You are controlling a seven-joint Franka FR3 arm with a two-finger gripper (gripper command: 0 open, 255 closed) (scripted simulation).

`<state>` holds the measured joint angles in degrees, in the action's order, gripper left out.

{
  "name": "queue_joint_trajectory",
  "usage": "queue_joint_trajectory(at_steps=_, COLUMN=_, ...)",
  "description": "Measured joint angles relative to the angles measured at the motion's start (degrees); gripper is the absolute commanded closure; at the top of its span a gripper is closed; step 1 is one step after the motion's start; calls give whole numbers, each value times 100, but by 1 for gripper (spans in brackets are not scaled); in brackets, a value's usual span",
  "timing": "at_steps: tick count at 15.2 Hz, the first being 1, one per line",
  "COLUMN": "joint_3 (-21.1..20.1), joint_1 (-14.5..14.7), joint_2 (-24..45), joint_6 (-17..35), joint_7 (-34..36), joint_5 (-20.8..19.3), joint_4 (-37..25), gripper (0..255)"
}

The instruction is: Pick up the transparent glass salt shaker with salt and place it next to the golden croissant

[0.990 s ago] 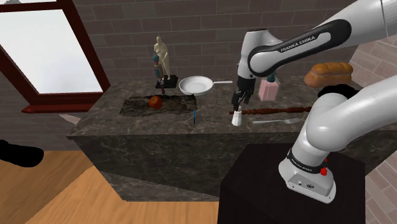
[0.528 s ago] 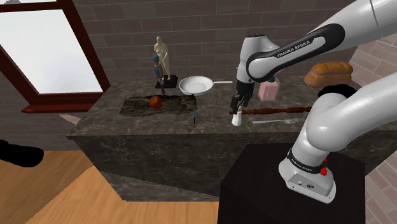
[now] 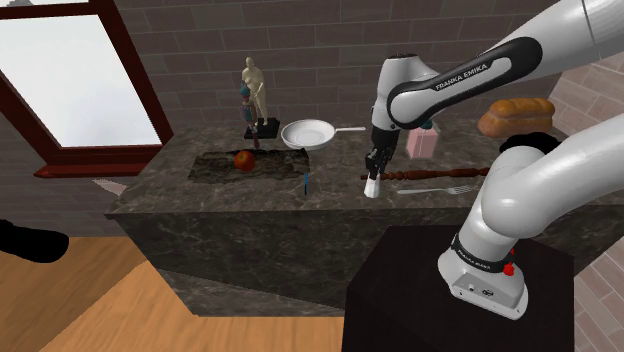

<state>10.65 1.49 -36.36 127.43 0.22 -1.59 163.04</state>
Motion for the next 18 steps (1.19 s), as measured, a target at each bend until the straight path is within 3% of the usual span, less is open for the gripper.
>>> queue_joint_trajectory(at_steps=6, joint_3=-4, joint_1=0, joint_2=-12, joint_6=-40, joint_7=4, joint_5=1, joint_4=-25, gripper=255)
queue_joint_trajectory(at_steps=18, joint_3=-110, joint_1=-11, joint_2=-493, joint_6=-1151, joint_7=93, joint_5=18, joint_4=-658, gripper=255)
